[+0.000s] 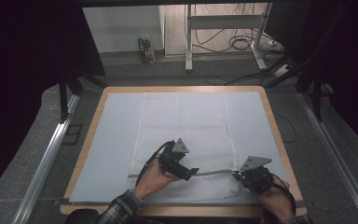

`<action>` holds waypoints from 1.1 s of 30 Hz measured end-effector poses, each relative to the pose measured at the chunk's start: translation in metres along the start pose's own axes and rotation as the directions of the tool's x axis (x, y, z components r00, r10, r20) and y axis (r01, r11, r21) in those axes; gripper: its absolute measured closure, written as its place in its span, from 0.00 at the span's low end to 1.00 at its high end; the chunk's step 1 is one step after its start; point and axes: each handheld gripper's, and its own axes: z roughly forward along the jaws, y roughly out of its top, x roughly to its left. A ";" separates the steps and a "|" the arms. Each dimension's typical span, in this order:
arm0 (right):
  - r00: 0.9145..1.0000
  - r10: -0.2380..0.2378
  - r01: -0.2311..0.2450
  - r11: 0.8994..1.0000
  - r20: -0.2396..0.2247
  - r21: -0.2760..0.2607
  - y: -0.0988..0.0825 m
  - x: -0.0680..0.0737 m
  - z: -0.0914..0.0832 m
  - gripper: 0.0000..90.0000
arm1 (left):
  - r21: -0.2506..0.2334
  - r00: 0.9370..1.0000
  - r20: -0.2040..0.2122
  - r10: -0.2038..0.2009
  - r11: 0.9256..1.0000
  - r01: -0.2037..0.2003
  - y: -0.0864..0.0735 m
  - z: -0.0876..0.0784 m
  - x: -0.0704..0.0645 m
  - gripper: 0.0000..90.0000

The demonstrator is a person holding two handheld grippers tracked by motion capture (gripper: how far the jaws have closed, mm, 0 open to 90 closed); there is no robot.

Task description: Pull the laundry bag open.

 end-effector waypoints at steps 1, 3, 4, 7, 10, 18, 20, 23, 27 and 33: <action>1.000 0.001 -0.001 1.000 -0.001 -0.002 0.000 0.000 0.000 0.93 | 0.000 1.000 0.006 0.010 1.000 -0.010 0.004 0.004 -0.002 0.07; 1.000 0.006 -0.006 1.000 -0.003 0.000 0.000 0.000 0.000 0.93 | 0.000 1.000 0.018 0.025 1.000 -0.025 0.013 0.011 -0.006 0.07; 1.000 0.008 -0.008 1.000 -0.004 0.001 0.000 0.000 0.000 0.93 | -0.001 0.999 0.022 0.034 0.999 -0.034 0.017 0.015 -0.007 0.07; 1.000 0.009 -0.009 1.000 -0.005 -0.001 0.000 -0.001 0.000 0.93 | -0.017 0.998 0.037 0.043 0.999 -0.043 0.028 0.023 -0.013 0.08; 1.000 0.005 -0.005 1.000 -0.004 -0.007 0.000 -0.001 0.000 0.93 | -0.002 0.996 0.050 0.070 0.998 -0.070 0.039 0.031 -0.018 0.08; 1.000 -0.004 0.004 1.000 0.005 -0.013 0.001 0.001 -0.002 0.93 | -0.006 0.993 0.069 0.097 0.995 -0.097 0.062 0.058 -0.032 0.07; 1.000 -0.005 0.006 1.000 0.005 -0.014 0.001 0.001 -0.002 0.93 | -0.011 0.992 0.072 0.104 0.995 -0.104 0.065 0.062 -0.034 0.07; 1.000 -0.009 0.009 1.000 0.006 -0.013 0.001 0.001 -0.002 0.93 | -0.029 0.992 0.090 0.087 0.996 -0.085 0.069 0.067 -0.038 0.07; 1.000 -0.012 0.012 1.000 0.006 -0.011 0.001 0.001 -0.002 0.93 | -0.017 0.991 0.086 0.100 0.995 -0.098 0.071 0.073 -0.041 0.07; 1.000 -0.001 0.001 1.000 0.012 0.000 0.001 0.001 -0.001 0.93 | 0.006 0.993 -0.012 0.118 0.993 -0.118 0.071 0.069 -0.035 0.08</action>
